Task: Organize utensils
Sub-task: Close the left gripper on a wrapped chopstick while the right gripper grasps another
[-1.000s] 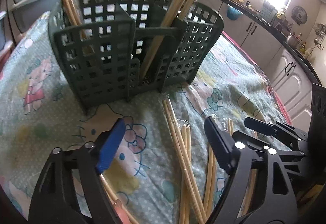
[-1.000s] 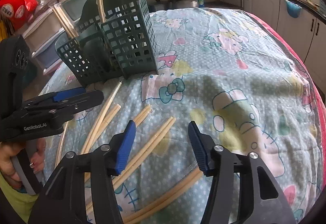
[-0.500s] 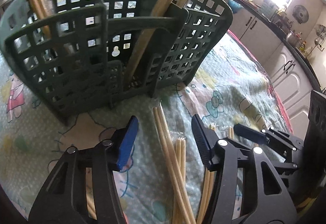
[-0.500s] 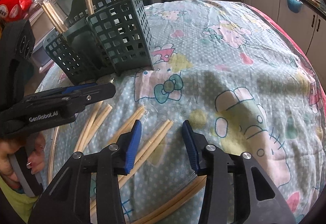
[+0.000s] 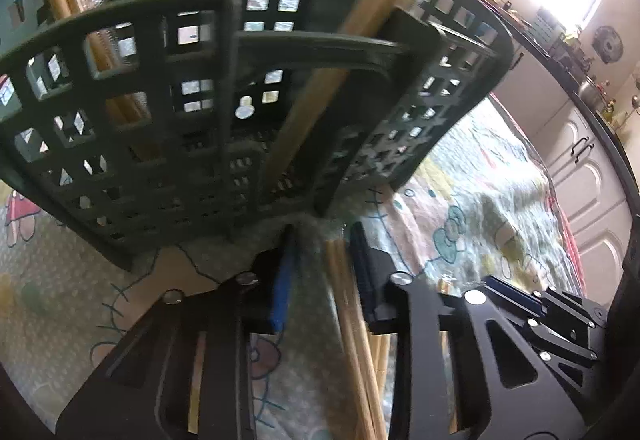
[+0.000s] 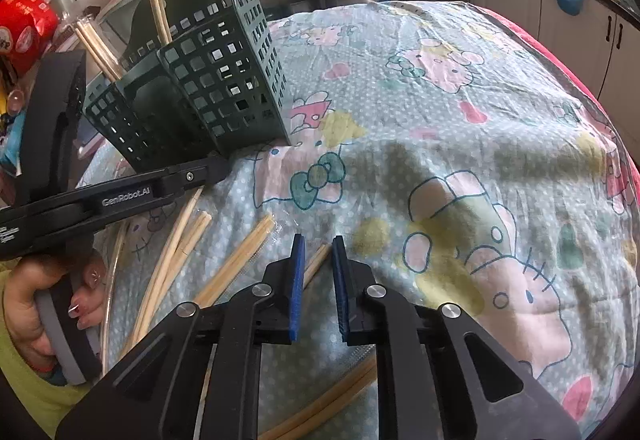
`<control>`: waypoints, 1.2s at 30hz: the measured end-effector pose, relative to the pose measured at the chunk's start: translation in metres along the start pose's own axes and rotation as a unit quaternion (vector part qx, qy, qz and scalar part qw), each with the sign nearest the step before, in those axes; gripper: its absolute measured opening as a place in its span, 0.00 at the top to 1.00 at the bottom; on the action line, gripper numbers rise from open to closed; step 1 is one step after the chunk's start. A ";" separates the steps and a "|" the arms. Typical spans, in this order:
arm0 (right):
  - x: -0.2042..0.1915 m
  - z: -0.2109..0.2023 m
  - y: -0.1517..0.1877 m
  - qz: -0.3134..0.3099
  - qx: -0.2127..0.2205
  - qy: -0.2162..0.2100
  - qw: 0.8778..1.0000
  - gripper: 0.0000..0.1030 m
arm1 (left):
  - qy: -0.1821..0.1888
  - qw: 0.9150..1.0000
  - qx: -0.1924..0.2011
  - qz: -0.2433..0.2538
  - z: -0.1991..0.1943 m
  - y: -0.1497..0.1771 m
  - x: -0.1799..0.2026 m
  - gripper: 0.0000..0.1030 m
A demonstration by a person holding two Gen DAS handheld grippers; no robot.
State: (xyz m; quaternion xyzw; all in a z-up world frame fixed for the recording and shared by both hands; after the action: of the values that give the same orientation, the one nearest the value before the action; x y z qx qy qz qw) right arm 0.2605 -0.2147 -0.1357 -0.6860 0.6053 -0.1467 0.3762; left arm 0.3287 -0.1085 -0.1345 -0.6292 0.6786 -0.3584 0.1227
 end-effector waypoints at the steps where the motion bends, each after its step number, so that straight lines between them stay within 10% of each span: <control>1: 0.000 -0.001 -0.001 0.003 0.002 -0.002 1.000 0.87 | 0.000 1.000 0.000 -0.002 -0.001 0.000 -0.001 0.85; 36: -0.024 -0.088 -0.056 0.006 0.132 -0.055 0.990 0.94 | 0.070 0.993 0.094 0.003 -0.107 -0.040 0.001 0.97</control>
State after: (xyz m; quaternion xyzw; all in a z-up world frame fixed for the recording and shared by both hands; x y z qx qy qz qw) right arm 0.2378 -0.2232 -0.0310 -0.6333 0.5634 -0.1855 0.4972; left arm 0.2929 -0.0720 -0.0325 -0.5866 0.6506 -0.4634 0.1343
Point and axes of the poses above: each gripper's, at about its wrist camera, not at the fingertips, and z roughly the way its jaws point, x to its right, y to its underside, the point moved 9 cm from there along z, roughly the way its jaws point, and after that the axes turned 8 degrees about x, right-handed, at the moved point
